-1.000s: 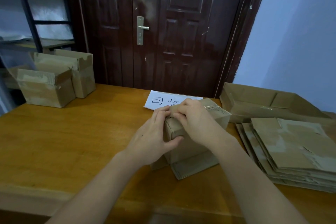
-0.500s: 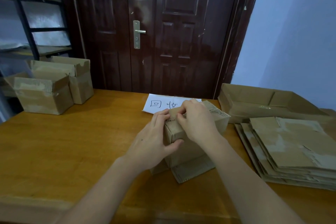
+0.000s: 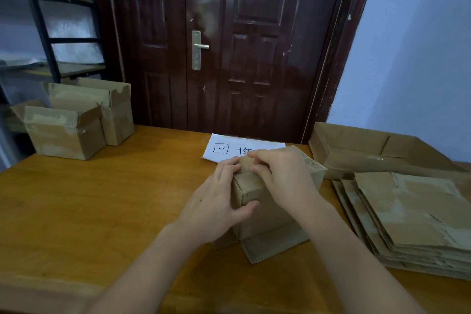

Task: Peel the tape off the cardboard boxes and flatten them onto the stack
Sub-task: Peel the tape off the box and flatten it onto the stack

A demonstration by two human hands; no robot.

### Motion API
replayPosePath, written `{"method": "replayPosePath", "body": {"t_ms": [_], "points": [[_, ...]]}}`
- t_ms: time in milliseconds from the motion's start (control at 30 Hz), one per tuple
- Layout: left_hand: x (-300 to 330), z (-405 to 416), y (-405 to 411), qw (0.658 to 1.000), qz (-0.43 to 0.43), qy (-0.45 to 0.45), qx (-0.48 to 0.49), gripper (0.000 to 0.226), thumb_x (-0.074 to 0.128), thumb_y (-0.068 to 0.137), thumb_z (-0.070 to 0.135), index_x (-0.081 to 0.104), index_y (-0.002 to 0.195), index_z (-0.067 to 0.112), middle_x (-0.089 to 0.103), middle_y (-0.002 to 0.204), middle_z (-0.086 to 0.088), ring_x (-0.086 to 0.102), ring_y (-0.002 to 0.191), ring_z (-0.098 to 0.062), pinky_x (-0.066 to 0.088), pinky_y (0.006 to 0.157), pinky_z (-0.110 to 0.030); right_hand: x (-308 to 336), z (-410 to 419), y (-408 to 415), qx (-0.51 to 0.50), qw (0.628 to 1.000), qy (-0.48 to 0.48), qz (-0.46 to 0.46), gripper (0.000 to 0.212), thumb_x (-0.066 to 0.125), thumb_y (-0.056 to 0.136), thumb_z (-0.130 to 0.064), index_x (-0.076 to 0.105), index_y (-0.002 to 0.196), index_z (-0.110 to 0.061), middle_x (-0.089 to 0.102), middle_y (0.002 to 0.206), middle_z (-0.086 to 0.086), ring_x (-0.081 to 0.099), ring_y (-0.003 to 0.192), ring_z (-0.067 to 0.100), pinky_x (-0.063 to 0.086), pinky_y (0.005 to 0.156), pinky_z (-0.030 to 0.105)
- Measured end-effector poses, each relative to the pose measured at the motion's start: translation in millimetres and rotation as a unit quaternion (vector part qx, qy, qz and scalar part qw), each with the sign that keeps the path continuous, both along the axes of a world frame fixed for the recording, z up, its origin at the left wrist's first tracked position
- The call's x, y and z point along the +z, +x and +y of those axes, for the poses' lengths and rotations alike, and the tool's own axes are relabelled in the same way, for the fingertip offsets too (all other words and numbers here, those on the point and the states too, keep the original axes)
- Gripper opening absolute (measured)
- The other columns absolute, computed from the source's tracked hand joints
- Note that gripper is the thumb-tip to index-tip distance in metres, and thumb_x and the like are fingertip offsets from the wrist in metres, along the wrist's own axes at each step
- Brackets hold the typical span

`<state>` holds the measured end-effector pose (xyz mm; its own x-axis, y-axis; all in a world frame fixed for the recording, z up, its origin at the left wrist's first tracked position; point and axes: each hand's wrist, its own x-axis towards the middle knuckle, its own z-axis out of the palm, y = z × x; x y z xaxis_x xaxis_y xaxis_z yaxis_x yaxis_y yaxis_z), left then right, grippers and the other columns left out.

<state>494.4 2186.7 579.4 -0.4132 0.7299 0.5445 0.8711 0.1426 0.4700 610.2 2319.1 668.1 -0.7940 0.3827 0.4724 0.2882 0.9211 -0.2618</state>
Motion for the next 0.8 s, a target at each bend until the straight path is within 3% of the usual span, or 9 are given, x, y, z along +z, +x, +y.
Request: {"method": "replayPosePath", "body": {"t_ms": [133, 200, 300, 433, 500, 567, 633, 800], "points": [[0, 1, 0, 1.000, 0.006, 0.002, 0.007, 0.085, 0.053, 0.081, 0.082, 0.025, 0.148, 0.038, 0.020, 0.155, 0.030, 0.034, 0.123, 0.011, 0.042, 0.092, -0.013, -9, 2, 3, 0.009, 0.989, -0.115, 0.092, 0.034, 0.063, 0.099, -0.029, 0.064, 0.133, -0.032, 0.074, 0.113, -0.014, 0.063, 0.108, 0.004, 0.043, 0.091, 0.011], [0, 1, 0, 1.000, 0.009, 0.002, 0.008, 0.084, 0.053, 0.081, 0.083, 0.025, 0.147, 0.038, 0.020, 0.155, 0.030, 0.035, 0.122, 0.011, 0.038, 0.090, -0.009, -11, 6, 2, -0.025, 0.984, -0.131, 0.117, 0.031, 0.066, 0.097, -0.027, 0.065, 0.128, -0.029, 0.071, 0.118, -0.013, 0.061, 0.112, 0.004, 0.047, 0.095, 0.017], [0, 1, -1, 1.000, 0.008, -0.002, 0.011, 0.085, 0.053, 0.081, 0.083, 0.024, 0.147, 0.039, 0.019, 0.156, 0.031, 0.035, 0.122, 0.011, 0.033, 0.088, -0.007, -14, 9, 2, -0.117, 0.991, -0.064, 0.031, 0.036, 0.068, 0.090, -0.052, 0.070, 0.119, -0.030, 0.062, 0.128, -0.010, 0.044, 0.124, 0.012, 0.043, 0.100, 0.033], [-1, 3, -1, 1.000, 0.012, -0.004, 0.015, 0.084, 0.056, 0.082, 0.081, 0.024, 0.148, 0.039, 0.018, 0.156, 0.030, 0.033, 0.121, 0.012, 0.033, 0.088, -0.007, -10, 9, 4, -0.131, 0.990, -0.045, -0.017, 0.034, 0.062, 0.089, -0.062, 0.079, 0.107, -0.038, 0.062, 0.131, -0.013, 0.042, 0.122, 0.014, 0.041, 0.094, 0.033], [-1, 3, 1, 1.000, 0.013, -0.006, 0.015, 0.084, 0.055, 0.082, 0.080, 0.024, 0.148, 0.038, 0.019, 0.156, 0.028, 0.034, 0.121, 0.011, 0.035, 0.089, -0.008, -5, 7, 1, -0.138, 0.990, -0.025, -0.028, 0.029, 0.063, 0.091, -0.059, 0.081, 0.096, -0.037, 0.069, 0.115, -0.015, 0.052, 0.107, 0.012, 0.044, 0.079, 0.026], [1, 3, 2, 1.000, 0.021, -0.011, 0.017, 0.084, 0.054, 0.082, 0.080, 0.025, 0.148, 0.036, 0.021, 0.156, 0.026, 0.037, 0.121, 0.008, 0.037, 0.090, -0.010, -2, 5, -5, -0.139, 0.989, -0.031, -0.041, 0.027, 0.065, 0.092, -0.049, 0.079, 0.081, -0.029, 0.071, 0.089, -0.009, 0.059, 0.083, 0.010, 0.050, 0.064, 0.027], [4, 1, 3, 0.999, 0.028, -0.015, 0.018, 0.082, 0.056, 0.083, 0.077, 0.027, 0.147, 0.034, 0.022, 0.155, 0.025, 0.038, 0.119, 0.007, 0.040, 0.089, -0.011, 2, 6, -9, -0.144, 0.987, -0.042, -0.048, 0.024, 0.065, 0.094, -0.038, 0.075, 0.077, -0.025, 0.068, 0.078, -0.006, 0.061, 0.072, 0.012, 0.055, 0.063, 0.032], [8, -5, 5, 0.999, 0.030, -0.018, 0.014, 0.082, 0.055, 0.084, 0.077, 0.029, 0.147, 0.032, 0.023, 0.155, 0.025, 0.036, 0.120, 0.009, 0.038, 0.093, -0.013, 10, 23, 0, -0.112, 0.994, 0.009, -0.002, 0.017, 0.062, 0.098, -0.024, 0.074, 0.095, -0.013, 0.061, 0.107, -0.003, 0.062, 0.093, 0.020, 0.053, 0.084, 0.038]]}}
